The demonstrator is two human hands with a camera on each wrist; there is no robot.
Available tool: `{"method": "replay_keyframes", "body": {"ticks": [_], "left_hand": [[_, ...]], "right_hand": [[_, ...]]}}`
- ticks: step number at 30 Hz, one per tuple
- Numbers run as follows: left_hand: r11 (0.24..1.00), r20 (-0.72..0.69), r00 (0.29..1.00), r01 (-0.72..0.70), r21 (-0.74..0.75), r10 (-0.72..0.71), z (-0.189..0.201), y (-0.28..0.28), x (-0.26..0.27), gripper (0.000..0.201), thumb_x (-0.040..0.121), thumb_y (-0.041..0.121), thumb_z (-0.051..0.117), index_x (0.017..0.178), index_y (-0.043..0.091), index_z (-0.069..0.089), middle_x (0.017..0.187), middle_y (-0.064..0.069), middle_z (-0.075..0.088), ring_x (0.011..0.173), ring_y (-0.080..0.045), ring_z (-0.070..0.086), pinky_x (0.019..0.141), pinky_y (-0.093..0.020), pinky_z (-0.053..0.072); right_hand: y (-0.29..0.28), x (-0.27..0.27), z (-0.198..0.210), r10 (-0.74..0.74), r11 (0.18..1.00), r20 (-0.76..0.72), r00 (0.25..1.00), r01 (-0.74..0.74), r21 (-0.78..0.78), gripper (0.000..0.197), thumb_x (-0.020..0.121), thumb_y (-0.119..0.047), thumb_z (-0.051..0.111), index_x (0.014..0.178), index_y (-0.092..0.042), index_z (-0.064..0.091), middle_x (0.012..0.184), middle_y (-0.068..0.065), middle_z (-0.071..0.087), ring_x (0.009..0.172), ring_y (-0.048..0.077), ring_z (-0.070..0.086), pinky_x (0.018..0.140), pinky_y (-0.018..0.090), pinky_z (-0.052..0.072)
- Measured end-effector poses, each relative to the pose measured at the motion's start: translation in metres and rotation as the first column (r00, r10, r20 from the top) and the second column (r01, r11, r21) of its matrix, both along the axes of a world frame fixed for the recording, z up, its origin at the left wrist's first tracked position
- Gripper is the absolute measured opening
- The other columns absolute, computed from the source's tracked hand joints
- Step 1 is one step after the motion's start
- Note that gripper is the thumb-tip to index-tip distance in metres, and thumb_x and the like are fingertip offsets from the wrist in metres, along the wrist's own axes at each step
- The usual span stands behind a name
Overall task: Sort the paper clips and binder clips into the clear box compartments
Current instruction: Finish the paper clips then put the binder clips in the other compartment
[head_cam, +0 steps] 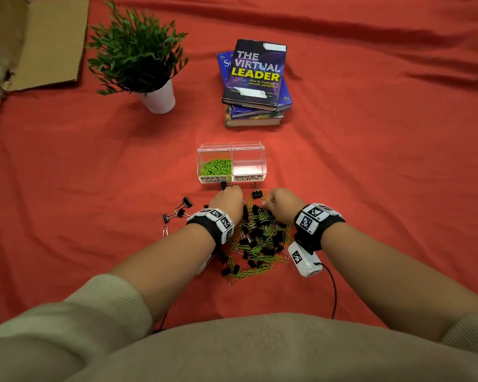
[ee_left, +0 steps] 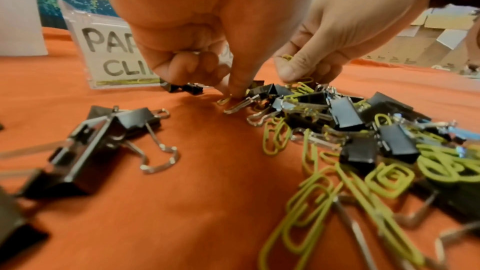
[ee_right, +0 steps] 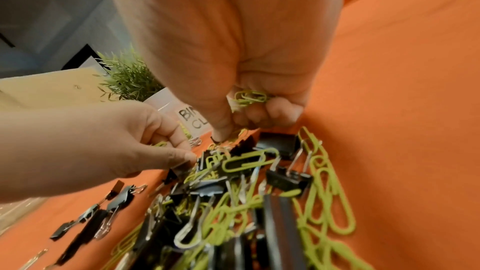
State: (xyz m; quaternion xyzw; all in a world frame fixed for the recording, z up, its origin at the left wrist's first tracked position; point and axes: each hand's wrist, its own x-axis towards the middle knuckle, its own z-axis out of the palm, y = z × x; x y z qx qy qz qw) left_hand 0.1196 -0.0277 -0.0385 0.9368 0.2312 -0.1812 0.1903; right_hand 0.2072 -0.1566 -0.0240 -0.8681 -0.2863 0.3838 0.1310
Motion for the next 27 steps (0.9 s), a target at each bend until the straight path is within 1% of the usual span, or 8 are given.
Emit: {"method": "replay_keyframes", "body": {"ticks": [5, 10, 13, 16, 19, 23, 25, 27], "left_hand": [[0.992, -0.006, 0.998, -0.067, -0.111, 0.067, 0.003, 0.000, 0.001, 0.020, 0.092, 0.012, 0.043, 0.104, -0.001, 0.052, 0.103, -0.017, 0.059, 0.087, -0.033, 0.058, 0.069, -0.036, 0.044], [0.914, 0.089, 0.964, -0.204, -0.352, 0.250, 0.006, 0.004, -0.006, 0.009, 0.092, 0.014, 0.045, 0.086, 0.008, 0.047, 0.076, -0.006, 0.053, 0.066, -0.023, 0.049, 0.054, -0.029, 0.038], [0.838, 0.078, 0.942, -0.251, -0.484, 0.327, 0.008, 0.005, -0.009, 0.017, 0.096, 0.013, 0.040, 0.081, 0.015, 0.048, 0.069, -0.004, 0.052, 0.053, -0.016, 0.042, 0.047, -0.023, 0.034], [0.754, 0.015, 0.911, -0.332, -0.567, 0.412, 0.006, 0.004, -0.005, 0.024, 0.097, 0.010, 0.032, 0.087, 0.014, 0.054, 0.070, -0.001, 0.054, 0.053, -0.014, 0.042, 0.049, -0.025, 0.034], [0.703, -0.019, 0.881, -0.390, -0.594, 0.473, 0.006, 0.000, 0.001, 0.028, 0.097, 0.011, 0.031, 0.083, 0.013, 0.056, 0.066, 0.001, 0.051, 0.057, -0.016, 0.046, 0.052, -0.026, 0.036], [0.865, 0.019, 0.928, -0.340, -0.369, 0.373, 0.007, -0.007, 0.008, 0.024, 0.093, 0.020, 0.046, 0.070, 0.014, 0.049, 0.065, -0.004, 0.053, 0.064, -0.024, 0.053, 0.060, -0.029, 0.040], [0.924, 0.021, 0.956, -0.279, -0.260, 0.294, 0.005, -0.009, 0.009, 0.014, 0.091, 0.021, 0.052, 0.087, 0.008, 0.055, 0.081, -0.009, 0.063, 0.079, -0.027, 0.061, 0.065, -0.030, 0.043], [0.966, -0.001, 0.979, -0.200, -0.166, 0.203, 0.004, -0.012, 0.009, 0.024, 0.092, 0.025, 0.055, 0.103, 0.004, 0.054, 0.093, -0.012, 0.065, 0.088, -0.030, 0.062, 0.067, -0.032, 0.044]], "right_hand": [[-0.015, 0.006, 0.007, -0.189, 0.977, -0.176, 0.966, 0.203, 0.071, 0.022, 0.098, -0.024, 0.044, 0.082, -0.011, 0.051, 0.066, 0.001, 0.051, 0.057, 0.016, 0.048, 0.051, 0.025, 0.039], [-0.024, 0.020, 0.013, -0.451, 0.738, -0.605, 0.656, 0.656, 0.160, 0.014, 0.096, -0.003, 0.042, 0.093, -0.004, 0.055, 0.075, 0.008, 0.058, 0.060, 0.015, 0.054, 0.054, 0.023, 0.046], [-0.021, 0.027, 0.013, -0.477, 0.695, -0.618, 0.625, 0.698, 0.169, 0.016, 0.095, -0.002, 0.042, 0.100, -0.001, 0.057, 0.074, 0.008, 0.057, 0.059, 0.015, 0.052, 0.055, 0.024, 0.045], [-0.010, 0.029, 0.007, -0.441, 0.815, -0.385, 0.811, 0.541, 0.206, 0.012, 0.094, -0.014, 0.048, 0.094, -0.008, 0.059, 0.074, 0.003, 0.059, 0.060, 0.014, 0.052, 0.057, 0.026, 0.046], [0.001, 0.026, 0.001, -0.222, 0.958, -0.059, 0.973, 0.229, 0.175, 0.014, 0.093, -0.018, 0.049, 0.097, -0.012, 0.061, 0.083, 0.001, 0.062, 0.068, 0.016, 0.056, 0.060, 0.028, 0.046], [0.002, 0.018, -0.007, 0.028, 0.992, 0.101, 0.994, -0.040, 0.123, 0.020, 0.086, -0.009, 0.055, 0.105, -0.015, 0.059, 0.093, 0.002, 0.062, 0.081, 0.021, 0.061, 0.070, 0.030, 0.050], [0.001, 0.014, -0.010, 0.081, 0.988, 0.148, 0.986, -0.100, 0.121, 0.016, 0.086, -0.006, 0.053, 0.099, -0.012, 0.059, 0.096, 0.007, 0.064, 0.086, 0.024, 0.060, 0.072, 0.029, 0.045], [0.002, 0.012, -0.012, 0.122, 0.986, 0.177, 0.977, -0.140, 0.091, 0.011, 0.087, -0.005, 0.049, 0.093, -0.009, 0.057, 0.098, 0.012, 0.063, 0.091, 0.028, 0.059, 0.074, 0.030, 0.043]]}}
